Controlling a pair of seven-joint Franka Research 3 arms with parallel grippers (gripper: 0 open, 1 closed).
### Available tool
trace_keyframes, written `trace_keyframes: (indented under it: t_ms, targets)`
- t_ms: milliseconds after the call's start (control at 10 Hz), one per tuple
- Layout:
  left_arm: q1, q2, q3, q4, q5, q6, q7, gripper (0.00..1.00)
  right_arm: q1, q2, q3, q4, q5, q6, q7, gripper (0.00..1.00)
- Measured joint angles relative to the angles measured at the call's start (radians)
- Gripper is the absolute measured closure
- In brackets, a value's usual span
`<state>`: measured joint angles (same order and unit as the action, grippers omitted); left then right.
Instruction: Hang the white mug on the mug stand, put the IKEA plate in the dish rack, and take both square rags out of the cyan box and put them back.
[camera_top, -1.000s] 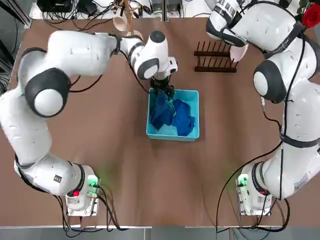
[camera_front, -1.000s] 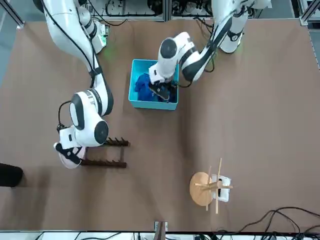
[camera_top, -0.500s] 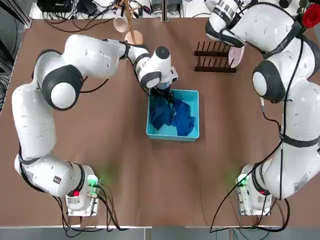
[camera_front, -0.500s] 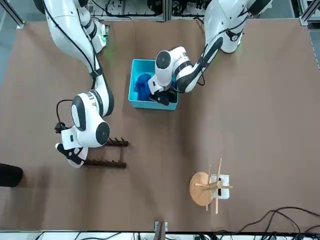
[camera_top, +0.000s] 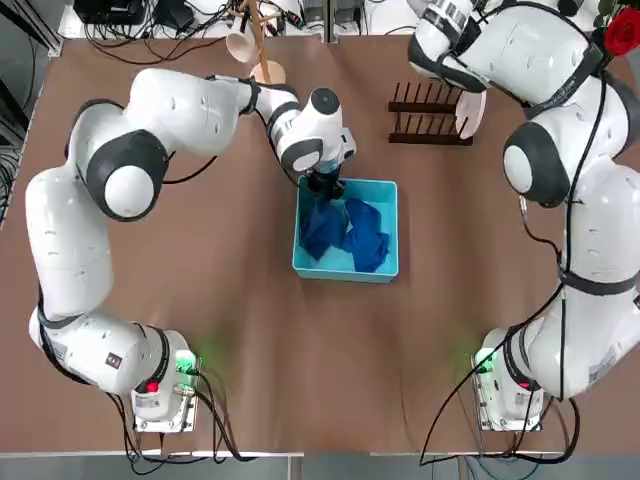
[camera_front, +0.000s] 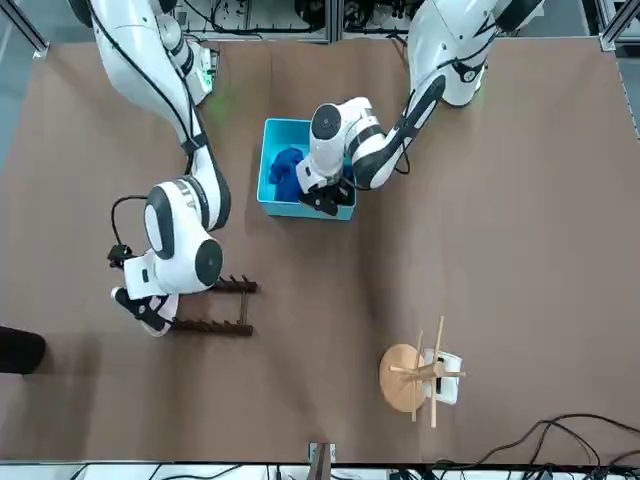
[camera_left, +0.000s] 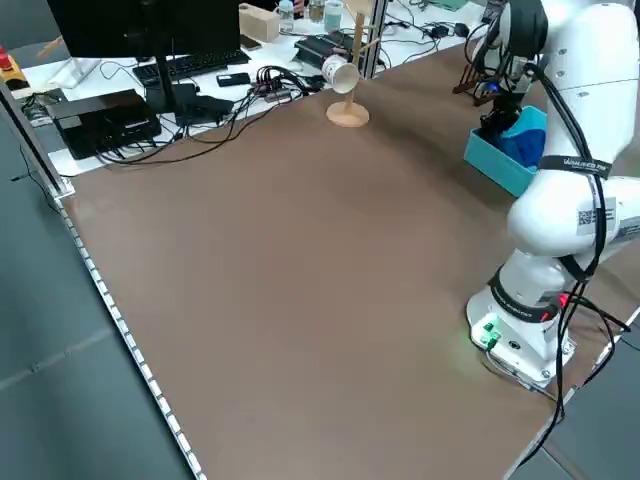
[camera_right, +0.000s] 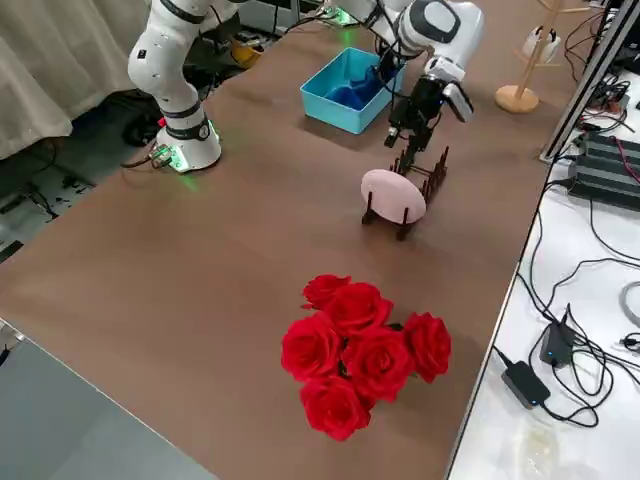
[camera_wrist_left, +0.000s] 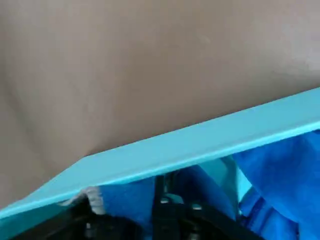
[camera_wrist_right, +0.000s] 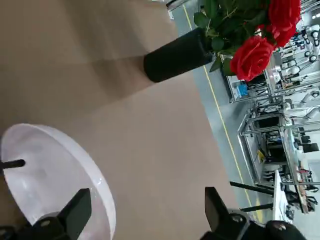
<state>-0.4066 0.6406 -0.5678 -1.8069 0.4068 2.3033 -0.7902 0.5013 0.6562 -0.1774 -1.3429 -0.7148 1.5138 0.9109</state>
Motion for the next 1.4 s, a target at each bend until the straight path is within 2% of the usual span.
trace_keyframes:
  t_ms: [300, 500, 600, 800, 1000, 1200, 1400]
  targets:
    - [0.0, -0.068, -0.005, 0.01, 0.0, -0.062, 0.001, 0.96, 0.0, -0.018, -0.005, 0.056, 0.171, -0.002, 0.0, 0.0]
    - [0.001, -0.174, -0.004, 0.025, -0.006, -0.172, 0.026, 0.96, -0.003, -0.067, -0.006, 0.058, 0.302, -0.005, -0.041, 0.0]
    - [0.003, -0.245, 0.009, 0.029, -0.041, -0.239, 0.035, 0.96, -0.005, -0.089, -0.006, 0.058, 0.367, -0.005, -0.094, 0.0]
    - [0.011, -0.377, 0.1, 0.028, -0.138, -0.347, 0.102, 0.96, -0.021, -0.127, -0.008, 0.059, 0.529, 0.013, -0.236, 0.0]
    - [0.09, -0.464, 0.145, 0.024, -0.174, -0.431, 0.237, 0.96, -0.043, -0.144, -0.008, 0.05, 0.673, 0.071, -0.351, 0.0]
    - [0.162, -0.497, 0.193, 0.014, -0.187, -0.491, 0.371, 0.96, -0.04, -0.16, -0.005, -0.001, 0.842, 0.135, -0.373, 0.0]
    - [0.171, -0.498, 0.317, -0.019, -0.196, -0.502, 0.513, 0.96, -0.007, -0.17, 0.001, -0.053, 0.93, 0.145, -0.373, 0.0]
